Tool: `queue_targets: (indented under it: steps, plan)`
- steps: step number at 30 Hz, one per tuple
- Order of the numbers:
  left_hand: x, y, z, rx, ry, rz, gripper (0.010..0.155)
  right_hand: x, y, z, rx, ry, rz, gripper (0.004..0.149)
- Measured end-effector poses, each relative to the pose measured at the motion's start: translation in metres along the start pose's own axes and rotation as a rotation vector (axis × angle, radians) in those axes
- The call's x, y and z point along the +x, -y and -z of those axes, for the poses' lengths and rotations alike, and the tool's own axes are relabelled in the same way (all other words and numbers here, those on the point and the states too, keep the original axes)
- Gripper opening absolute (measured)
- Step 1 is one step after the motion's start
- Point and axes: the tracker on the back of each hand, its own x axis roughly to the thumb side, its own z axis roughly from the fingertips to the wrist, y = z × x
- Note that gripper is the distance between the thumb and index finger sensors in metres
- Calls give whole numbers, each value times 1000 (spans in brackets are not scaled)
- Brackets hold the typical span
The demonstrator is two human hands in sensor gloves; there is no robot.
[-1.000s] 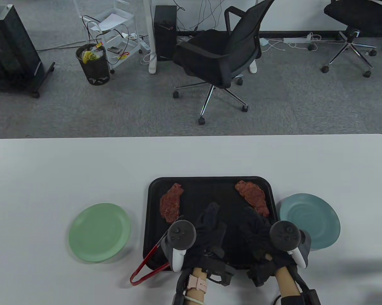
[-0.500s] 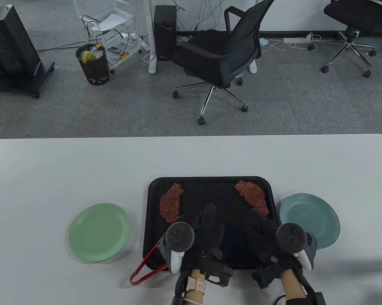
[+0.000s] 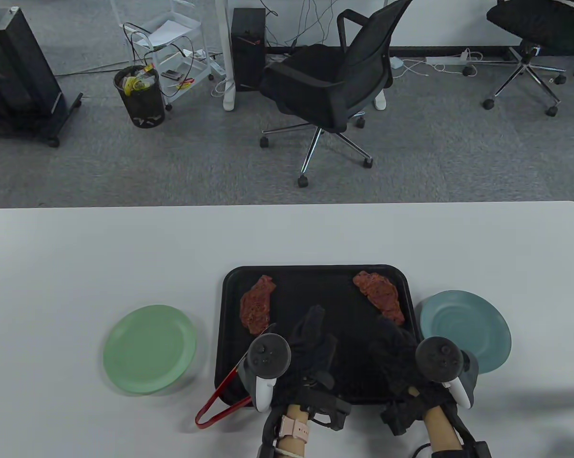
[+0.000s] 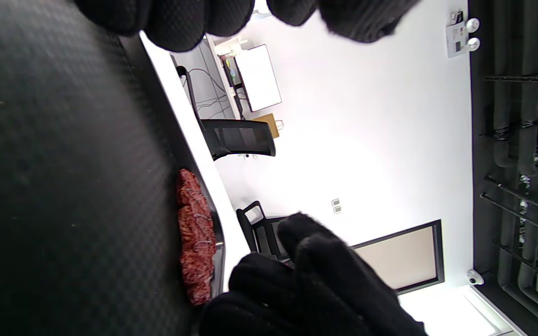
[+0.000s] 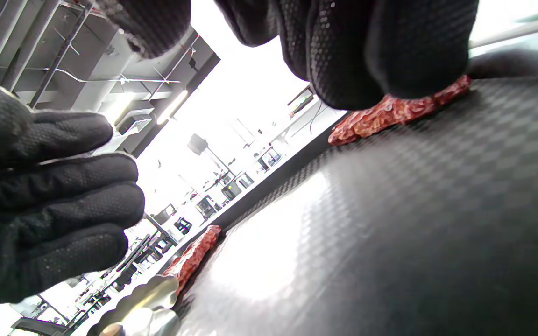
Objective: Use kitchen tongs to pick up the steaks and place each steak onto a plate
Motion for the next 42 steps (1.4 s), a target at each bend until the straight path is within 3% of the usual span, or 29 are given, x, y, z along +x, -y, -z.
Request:
queue_targets:
  steps: [7,13,19,26,35,42]
  plan:
    - [32,-27,-10,69,82,14,71,-1,-1,1,7,8,9,66]
    - [24,-72,-29,72,55,337,80,-5,0,2,5,0,15,66]
    - [-25,-98,-39,-181,-218,688,104,-6,-2,3,8,-4,1,66]
    - [-50,-87,-31,-270,-363,839,105,-8,-4,2,17,-5,-24,66]
    - [-49,-68,-24,-253,-343,1135,99,-10,-5,3,20,-8,-32,65]
    - [-43,-68,-24,-180,-267,1128,97,-8,-6,3,22,0,-41,65]
